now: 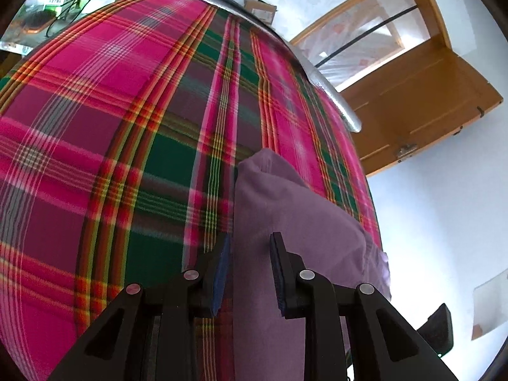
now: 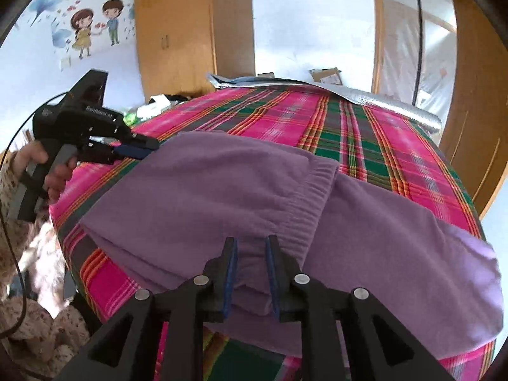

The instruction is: Fold clothes

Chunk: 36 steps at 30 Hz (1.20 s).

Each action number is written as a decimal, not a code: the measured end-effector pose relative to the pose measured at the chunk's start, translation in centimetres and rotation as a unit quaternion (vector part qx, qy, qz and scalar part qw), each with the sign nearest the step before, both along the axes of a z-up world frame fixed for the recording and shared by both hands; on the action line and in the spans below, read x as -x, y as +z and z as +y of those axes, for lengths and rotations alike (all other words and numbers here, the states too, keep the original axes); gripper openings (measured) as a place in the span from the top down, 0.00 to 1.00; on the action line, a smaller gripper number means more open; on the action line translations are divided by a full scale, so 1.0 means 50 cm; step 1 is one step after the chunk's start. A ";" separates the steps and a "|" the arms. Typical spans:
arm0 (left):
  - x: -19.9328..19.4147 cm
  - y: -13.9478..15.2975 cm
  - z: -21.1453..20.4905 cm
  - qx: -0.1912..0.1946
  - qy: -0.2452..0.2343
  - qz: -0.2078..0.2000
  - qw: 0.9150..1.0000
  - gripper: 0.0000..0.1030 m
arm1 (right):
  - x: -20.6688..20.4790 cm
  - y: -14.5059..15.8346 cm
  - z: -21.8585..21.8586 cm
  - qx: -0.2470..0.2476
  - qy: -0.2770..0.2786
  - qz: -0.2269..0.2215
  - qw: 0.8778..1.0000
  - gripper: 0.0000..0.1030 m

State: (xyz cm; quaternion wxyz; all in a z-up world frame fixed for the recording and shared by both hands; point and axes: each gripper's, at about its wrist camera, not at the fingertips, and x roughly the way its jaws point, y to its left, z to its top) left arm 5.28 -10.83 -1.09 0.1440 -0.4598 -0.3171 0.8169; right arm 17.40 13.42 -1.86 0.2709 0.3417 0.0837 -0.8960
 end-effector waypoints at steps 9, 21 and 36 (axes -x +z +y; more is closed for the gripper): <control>-0.019 -0.003 0.001 -0.003 0.001 -0.002 1.000 0.76 | -0.004 0.001 -0.035 -0.021 0.020 -0.004 1.000 0.81; -0.032 -0.012 -0.016 -0.011 0.008 -0.012 1.000 0.76 | -0.022 0.042 -0.093 0.022 0.062 -0.002 0.998 0.74; -0.028 -0.021 0.006 -0.010 -0.017 -0.023 1.000 0.75 | -0.085 -0.016 -0.303 -0.026 0.201 -0.013 0.979 0.53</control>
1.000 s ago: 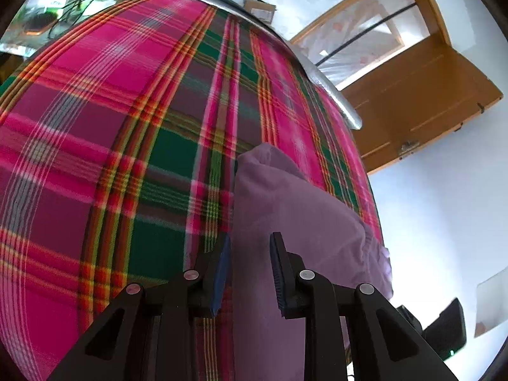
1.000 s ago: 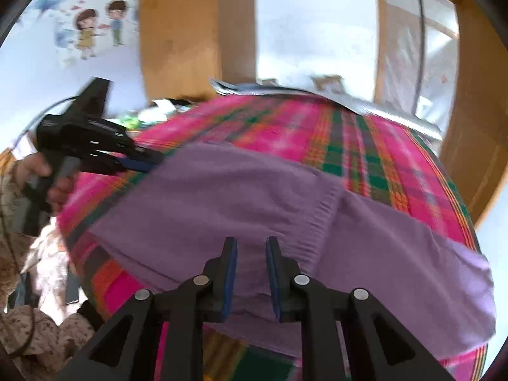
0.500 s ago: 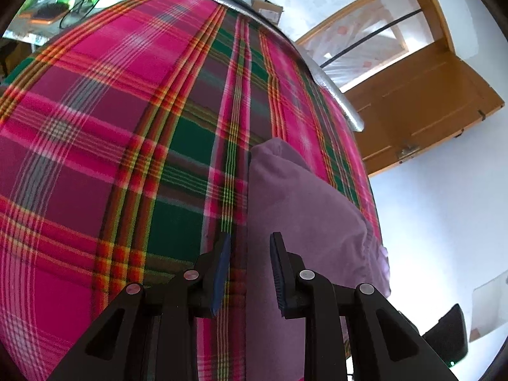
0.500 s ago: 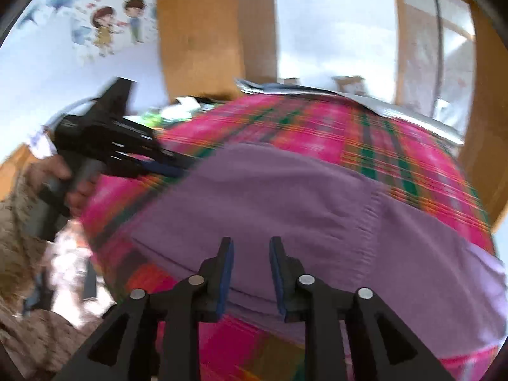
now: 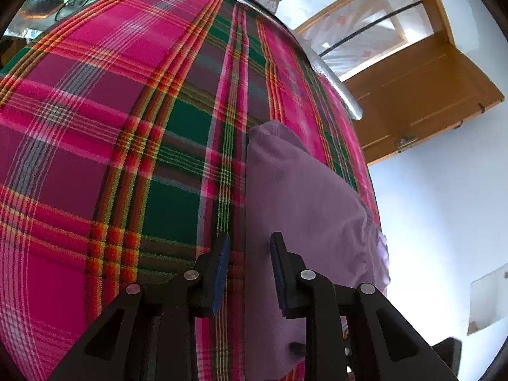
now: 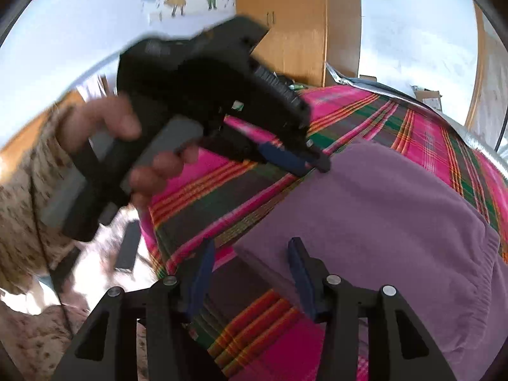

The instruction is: Fold clothes

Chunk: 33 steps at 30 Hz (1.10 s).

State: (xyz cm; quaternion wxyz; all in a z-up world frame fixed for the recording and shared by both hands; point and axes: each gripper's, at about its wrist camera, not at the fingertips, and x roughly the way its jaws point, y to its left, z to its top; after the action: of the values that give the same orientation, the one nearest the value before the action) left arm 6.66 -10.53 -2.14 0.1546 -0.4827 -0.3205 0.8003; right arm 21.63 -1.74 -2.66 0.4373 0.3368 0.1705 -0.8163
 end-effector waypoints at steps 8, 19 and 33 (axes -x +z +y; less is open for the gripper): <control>0.003 -0.007 0.001 -0.007 -0.002 -0.007 1.000 0.75 | -0.011 -0.027 -0.037 -0.061 -0.034 0.057 0.996 0.53; 0.009 -0.013 -0.003 -0.019 -0.004 -0.014 1.000 0.73 | -0.025 -0.028 -0.040 -0.059 -0.037 0.089 0.994 0.83; 0.045 -0.030 0.016 -0.105 -0.033 -0.041 0.993 0.55 | -0.065 0.017 0.003 0.004 -0.055 0.119 0.991 0.89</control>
State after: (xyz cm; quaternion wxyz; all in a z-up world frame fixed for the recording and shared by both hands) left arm 4.39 -9.71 -3.64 0.2172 -0.5070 -0.3924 0.7361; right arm 24.87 -1.61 -1.79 0.3698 0.2438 0.1991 -0.8742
